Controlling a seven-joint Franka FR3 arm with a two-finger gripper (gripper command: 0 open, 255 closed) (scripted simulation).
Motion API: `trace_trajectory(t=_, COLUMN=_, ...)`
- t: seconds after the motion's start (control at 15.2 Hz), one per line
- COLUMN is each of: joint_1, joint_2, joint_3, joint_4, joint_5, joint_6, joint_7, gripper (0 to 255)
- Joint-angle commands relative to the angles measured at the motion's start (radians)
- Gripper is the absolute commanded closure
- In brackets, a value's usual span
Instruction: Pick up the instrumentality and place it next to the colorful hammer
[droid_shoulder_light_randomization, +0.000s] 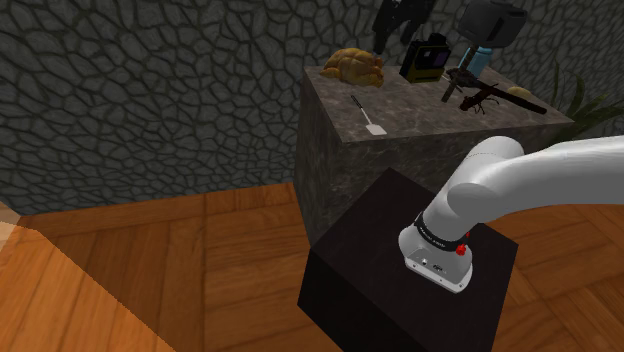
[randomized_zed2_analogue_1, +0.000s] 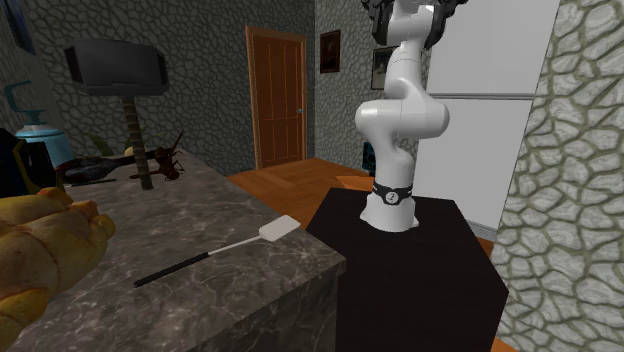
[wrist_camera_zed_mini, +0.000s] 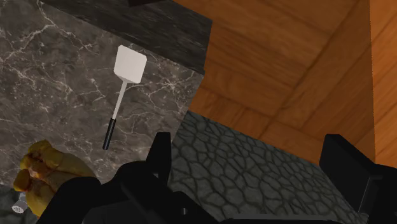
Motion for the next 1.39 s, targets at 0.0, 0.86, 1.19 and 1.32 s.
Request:
trace_trajectory(t=0.0, joint_1=0.0, joint_2=0.0, joint_3=0.0, joint_4=0.0, joint_5=0.0, joint_6=0.0, joint_7=0.0, gripper=0)
trace_trajectory(t=0.86, joint_1=-0.096, joint_2=0.226, joint_3=-0.162, joint_4=-0.149, joint_5=-0.062, joint_6=0.356, joint_7=-0.016, gripper=0)
trace_trajectory(t=1.19, joint_1=-0.127, joint_2=0.358, joint_3=-0.227, joint_4=-0.159, joint_5=-0.068, joint_6=0.491, joint_7=-0.028, gripper=0)
trace_trajectory(t=1.32, joint_1=-0.137, joint_2=0.417, joint_3=-0.253, joint_4=-0.155, joint_5=-0.064, joint_6=0.543, joint_7=-0.035, gripper=0)
